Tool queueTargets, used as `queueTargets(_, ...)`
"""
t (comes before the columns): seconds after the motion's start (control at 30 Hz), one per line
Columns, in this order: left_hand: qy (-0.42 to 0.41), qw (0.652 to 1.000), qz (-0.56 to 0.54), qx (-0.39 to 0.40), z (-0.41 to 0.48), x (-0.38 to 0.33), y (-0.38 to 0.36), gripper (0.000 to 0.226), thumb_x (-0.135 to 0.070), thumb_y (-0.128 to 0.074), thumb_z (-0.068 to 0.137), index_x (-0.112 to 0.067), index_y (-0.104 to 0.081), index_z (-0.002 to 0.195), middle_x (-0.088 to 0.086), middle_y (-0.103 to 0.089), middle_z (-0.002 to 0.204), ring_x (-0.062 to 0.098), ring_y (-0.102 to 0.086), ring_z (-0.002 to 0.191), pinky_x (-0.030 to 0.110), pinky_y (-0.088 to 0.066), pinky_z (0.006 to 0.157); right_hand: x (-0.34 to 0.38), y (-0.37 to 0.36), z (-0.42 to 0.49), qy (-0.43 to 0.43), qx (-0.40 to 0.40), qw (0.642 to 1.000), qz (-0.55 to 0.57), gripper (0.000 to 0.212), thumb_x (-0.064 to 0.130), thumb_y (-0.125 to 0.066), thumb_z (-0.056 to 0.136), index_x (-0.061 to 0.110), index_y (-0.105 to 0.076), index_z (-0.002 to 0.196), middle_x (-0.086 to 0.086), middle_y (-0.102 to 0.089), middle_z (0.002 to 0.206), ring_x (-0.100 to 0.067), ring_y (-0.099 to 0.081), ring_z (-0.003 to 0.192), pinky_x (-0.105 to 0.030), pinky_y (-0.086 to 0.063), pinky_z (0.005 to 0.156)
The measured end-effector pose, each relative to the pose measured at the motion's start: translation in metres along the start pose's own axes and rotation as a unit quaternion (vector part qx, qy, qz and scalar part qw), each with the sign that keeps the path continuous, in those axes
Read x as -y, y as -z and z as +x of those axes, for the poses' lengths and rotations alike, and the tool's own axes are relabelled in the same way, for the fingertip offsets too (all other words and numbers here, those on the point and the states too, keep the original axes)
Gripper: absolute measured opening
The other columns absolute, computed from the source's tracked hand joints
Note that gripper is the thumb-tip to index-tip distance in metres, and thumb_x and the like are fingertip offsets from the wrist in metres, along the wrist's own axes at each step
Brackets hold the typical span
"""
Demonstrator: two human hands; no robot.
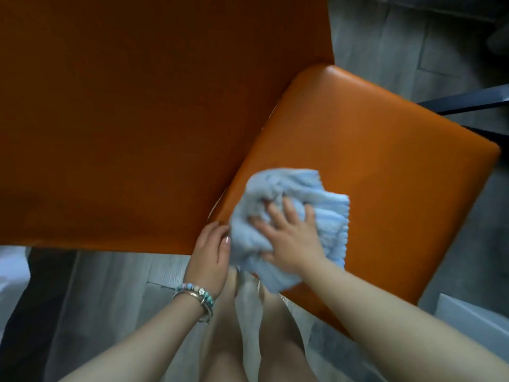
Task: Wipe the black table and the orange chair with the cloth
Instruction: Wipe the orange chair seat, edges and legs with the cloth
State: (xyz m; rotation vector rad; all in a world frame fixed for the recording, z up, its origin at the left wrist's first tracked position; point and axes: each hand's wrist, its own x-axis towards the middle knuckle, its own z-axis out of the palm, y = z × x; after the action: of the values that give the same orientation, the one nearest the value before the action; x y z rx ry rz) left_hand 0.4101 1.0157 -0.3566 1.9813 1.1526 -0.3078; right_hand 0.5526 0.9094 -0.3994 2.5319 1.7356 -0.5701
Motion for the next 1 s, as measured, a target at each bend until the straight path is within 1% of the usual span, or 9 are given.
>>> queueTargets(0.13,-0.097,0.986,0.136,0.013,-0.025,0.034,0.0,0.045,-0.034,-0.033,0.085,-0.01,-0.07,0.09,0.007,-0.064,0.1,0.021,-0.061,0.09,0.031,-0.052,0.076,0.024,0.019,0.041,-0.172,0.052,0.979,0.096,0.07,0.055,-0.051,0.083,0.044,-0.019,0.144,-0.003,-0.004,0.158,-0.036,0.002,0.142,-0.066,-0.01,0.104)
queueTargets(0.27,0.007,0.991,0.126,0.048,-0.026,0.05,0.013,0.043,-0.039,-0.038,0.09,-0.009,-0.068,0.091,0.008,-0.066,0.092,0.028,-0.06,0.088,0.031,-0.044,0.074,0.06,-0.01,0.004,-0.031,0.01,0.999,0.035,0.082,0.057,-0.078,0.047,0.039,-0.056,0.125,-0.008,-0.05,0.136,-0.041,-0.034,0.128,-0.07,-0.033,0.089)
queueTargets(0.33,0.095,0.993,0.066,0.0,-0.023,0.049,0.018,0.028,-0.035,-0.054,0.092,-0.009,-0.065,0.095,0.003,-0.063,0.093,0.022,-0.058,0.086,0.027,-0.038,0.071,0.056,-0.029,-0.026,0.012,-0.016,1.0,-0.003,0.083,0.046,-0.081,0.04,0.038,-0.059,0.12,-0.006,-0.053,0.13,-0.038,-0.036,0.123,-0.067,-0.032,0.091)
queueTargets(0.47,0.175,0.978,-0.1,-0.046,-0.017,0.035,0.018,0.041,-0.034,-0.069,0.082,-0.017,-0.049,0.113,-0.003,-0.057,0.099,0.018,-0.055,0.087,0.027,-0.04,0.076,0.028,-0.034,-0.077,-0.076,-0.03,0.996,-0.025,0.095,0.052,-0.082,0.038,0.039,-0.043,0.124,-0.005,-0.041,0.132,-0.037,-0.034,0.123,-0.063,-0.026,0.096)
queueTargets(0.63,0.307,0.895,-0.3,-0.123,0.002,0.028,0.013,0.048,-0.035,-0.061,0.086,-0.021,-0.043,0.128,0.008,-0.062,0.108,0.034,-0.063,0.095,0.048,-0.051,0.09,0.059,-0.024,-0.059,-0.196,0.029,0.98,0.018,0.102,0.054,-0.083,0.025,0.033,-0.05,0.119,-0.012,-0.051,0.128,-0.038,-0.036,0.119,-0.073,-0.037,0.08)
queueTargets(0.73,0.293,0.923,-0.226,-0.103,0.001,0.027,0.014,0.036,-0.027,-0.054,0.089,-0.016,-0.048,0.122,0.01,-0.061,0.102,0.034,-0.059,0.086,0.038,-0.049,0.082,0.098,-0.012,-0.012,-0.136,0.012,0.991,0.005,0.092,0.046,-0.087,0.034,0.033,-0.06,0.121,-0.012,-0.057,0.13,-0.043,-0.043,0.123,-0.072,-0.037,0.084)
queueTargets(0.83,0.219,0.968,-0.097,-0.07,-0.016,0.024,0.014,0.027,-0.021,-0.047,0.093,-0.011,-0.05,0.119,0.011,-0.06,0.094,0.034,-0.055,0.082,0.031,-0.037,0.069,0.101,-0.011,0.008,-0.106,0.035,0.993,0.038,0.078,0.037,-0.073,0.071,0.038,-0.037,0.14,-0.008,-0.025,0.154,-0.041,-0.018,0.14,-0.069,-0.017,0.102)
queueTargets(0.93,0.172,0.983,-0.06,-0.012,-0.027,0.028,0.005,0.031,-0.022,-0.046,0.094,-0.011,-0.05,0.123,0.013,-0.063,0.107,0.036,-0.058,0.099,0.033,-0.04,0.076,0.075,-0.024,-0.035,-0.14,-0.007,0.99,-0.01,0.095,0.047,-0.087,0.037,0.036,-0.053,0.125,-0.008,-0.048,0.137,-0.039,-0.039,0.126,-0.068,-0.032,0.094)
queueTargets(1.0,0.173,0.983,-0.059,0.025,-0.029,0.029,-0.001,0.036,-0.021,-0.047,0.095,-0.013,-0.047,0.13,0.005,-0.061,0.101,0.032,-0.058,0.096,0.032,-0.041,0.076,0.053,-0.042,-0.085,-0.163,-0.015,0.986,-0.023,0.101,0.048,-0.088,0.032,0.037,-0.047,0.124,-0.006,-0.042,0.134,-0.036,-0.036,0.122,-0.064,-0.028,0.096)
